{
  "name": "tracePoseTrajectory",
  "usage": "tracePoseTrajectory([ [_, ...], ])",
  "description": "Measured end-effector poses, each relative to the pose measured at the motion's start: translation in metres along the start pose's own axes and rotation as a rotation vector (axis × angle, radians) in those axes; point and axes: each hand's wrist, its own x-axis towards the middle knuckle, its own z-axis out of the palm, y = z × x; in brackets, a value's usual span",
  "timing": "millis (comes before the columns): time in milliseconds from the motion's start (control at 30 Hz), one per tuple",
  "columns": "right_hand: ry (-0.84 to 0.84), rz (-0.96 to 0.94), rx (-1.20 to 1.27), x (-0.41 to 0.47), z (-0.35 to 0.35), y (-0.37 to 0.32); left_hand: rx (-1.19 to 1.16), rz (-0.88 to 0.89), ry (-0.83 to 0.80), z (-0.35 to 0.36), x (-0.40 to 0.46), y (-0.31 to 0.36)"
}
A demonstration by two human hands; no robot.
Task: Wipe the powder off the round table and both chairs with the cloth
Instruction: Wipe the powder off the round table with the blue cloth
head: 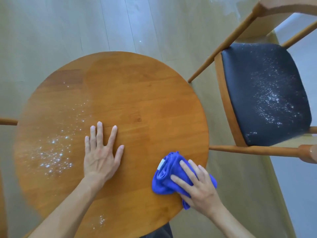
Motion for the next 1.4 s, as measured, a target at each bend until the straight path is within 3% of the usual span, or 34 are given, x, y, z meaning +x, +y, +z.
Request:
tracePoseTrajectory([
  [167, 0.094, 0.748, -0.082, 0.103, -0.014, 0.051, -0.018, -0.014, -0.009, 0.005, 0.001, 0.001],
  [233, 0.082, 0.879, -0.102, 0.134, -0.011, 0.031, -0.015, -0.018, -0.024, 0.007, 0.002, -0.001],
  [300, 0.070, 0.765, -0.133, 0.130, -0.002, -0.013, -0.013, -0.022, -0.045, 0.007, 0.003, -0.002],
  [500, -0.005, 0.148, 0.075, 0.010, 0.025, -0.184, 0.012, -0.027, -0.102, 0.000, 0.002, 0.000],
  [600, -0.052, -0.044, 0.160, -0.014, 0.024, -0.169, 0.003, -0.028, -0.103, -0.002, 0.003, -0.001],
  [733, -0.082, -0.322, 0.107, -0.009, 0.006, -0.082, 0.002, -0.023, -0.085, -0.002, 0.003, 0.001],
  [800, -0.017, -0.268, 0.066, 0.014, -0.004, -0.028, -0.002, -0.021, -0.075, -0.001, 0.003, 0.001],
  [867, 0.045, -0.060, -0.003, 0.050, -0.010, 0.019, -0.008, -0.023, -0.069, 0.000, 0.001, 0.001],
  [1000, 0.084, 0.710, -0.057, 0.144, -0.017, 0.041, -0.027, -0.016, -0.060, 0.000, 0.001, 0.001],
  [1067, 0.090, 0.943, -0.007, 0.172, -0.012, 0.012, -0.038, -0.016, -0.059, -0.001, 0.002, 0.000],
  [1133, 0.075, 0.871, -0.017, 0.169, -0.004, -0.035, -0.052, -0.022, -0.070, -0.001, 0.002, -0.002],
  [1233, -0.101, 0.649, 0.129, 0.134, -0.003, -0.126, -0.189, -0.051, -0.047, -0.005, 0.002, -0.005],
  [1300, -0.191, 0.644, 0.253, 0.125, -0.006, -0.165, -0.354, -0.087, -0.004, -0.008, 0.004, -0.002],
  [1400, -0.273, 0.669, 0.396, 0.129, -0.010, -0.173, -0.575, -0.190, 0.051, -0.016, 0.006, 0.004],
])
